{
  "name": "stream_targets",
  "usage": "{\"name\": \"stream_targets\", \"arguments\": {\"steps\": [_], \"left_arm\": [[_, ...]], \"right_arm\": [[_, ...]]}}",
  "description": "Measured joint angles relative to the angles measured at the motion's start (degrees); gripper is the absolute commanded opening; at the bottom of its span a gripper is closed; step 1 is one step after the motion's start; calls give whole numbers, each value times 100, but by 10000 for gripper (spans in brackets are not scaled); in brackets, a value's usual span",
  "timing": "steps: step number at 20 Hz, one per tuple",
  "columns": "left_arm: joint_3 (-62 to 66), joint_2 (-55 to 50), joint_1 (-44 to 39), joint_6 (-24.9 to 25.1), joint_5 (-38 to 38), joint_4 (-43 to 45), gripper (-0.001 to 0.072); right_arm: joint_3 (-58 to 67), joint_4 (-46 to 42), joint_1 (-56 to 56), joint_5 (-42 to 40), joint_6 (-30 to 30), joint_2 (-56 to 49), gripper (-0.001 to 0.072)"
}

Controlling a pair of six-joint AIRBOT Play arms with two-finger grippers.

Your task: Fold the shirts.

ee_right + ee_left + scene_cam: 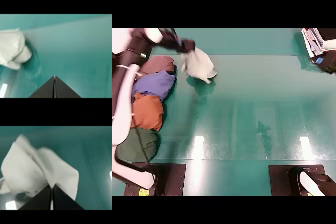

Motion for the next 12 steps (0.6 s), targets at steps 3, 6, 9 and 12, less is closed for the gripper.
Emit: {"name": "stream_targets", "arguments": {"steps": [3, 6, 9, 12], "left_arm": [[264, 953, -184, 2, -295, 17, 23], [275, 1580, -664, 13, -870, 44, 23], [-168, 1847, -1456, 26, -1386, 57, 27], [-1086, 1950, -2284, 35, -1322, 44, 553]], "right_arm": [[0, -2, 0, -505, 0, 374, 18], [0, -7, -2, -704, 0, 553, 18], [76, -15, 0, -621, 0, 535, 18], [428, -20, 0, -153, 0, 280, 18]]}}
